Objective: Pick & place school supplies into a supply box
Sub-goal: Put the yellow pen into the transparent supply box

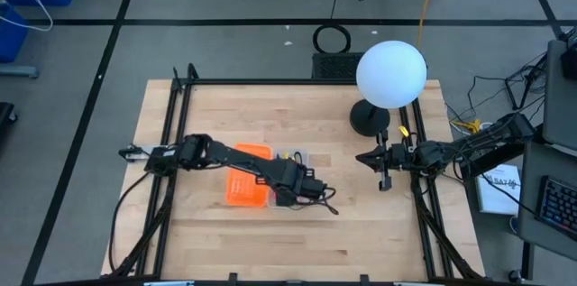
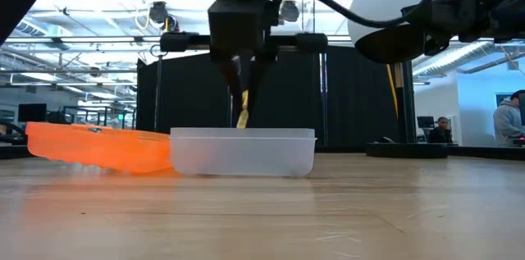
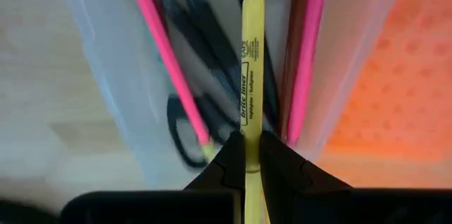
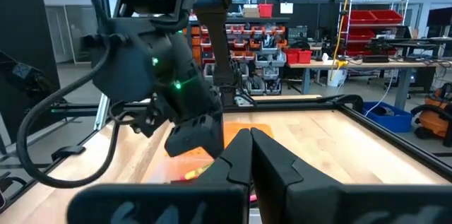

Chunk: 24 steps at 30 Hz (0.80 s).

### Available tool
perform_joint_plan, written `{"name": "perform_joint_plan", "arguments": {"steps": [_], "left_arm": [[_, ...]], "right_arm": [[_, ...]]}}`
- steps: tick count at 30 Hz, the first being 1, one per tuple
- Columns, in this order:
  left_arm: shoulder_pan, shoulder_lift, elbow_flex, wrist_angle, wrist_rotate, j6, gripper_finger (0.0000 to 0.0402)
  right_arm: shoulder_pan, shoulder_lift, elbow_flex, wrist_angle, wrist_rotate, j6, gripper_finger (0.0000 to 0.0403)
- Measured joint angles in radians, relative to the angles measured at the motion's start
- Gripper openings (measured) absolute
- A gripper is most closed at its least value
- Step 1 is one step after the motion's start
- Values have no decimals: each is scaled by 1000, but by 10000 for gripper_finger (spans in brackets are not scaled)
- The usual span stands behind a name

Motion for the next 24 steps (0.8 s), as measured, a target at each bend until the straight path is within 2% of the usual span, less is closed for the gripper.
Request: {"name": "perform_joint_plan", "arguments": {"steps": [3,7,12,19,24], "left_arm": [[17,0,-22,43,75,1,24],[29,0,-34,79,93,36,24],[49,0,-35,98,267,0,24],[51,0,-35,109,254,14,24],[54,0,-35,128,258,14,24]], "right_arm": [[0,0,0,4,0,-2,0],[0,0,0,36,0,-44,0],[0,0,0,87,-1,-58,0],[0,0,0,143,-2,-54,0],[0,0,0,185,-2,17,0]]}}
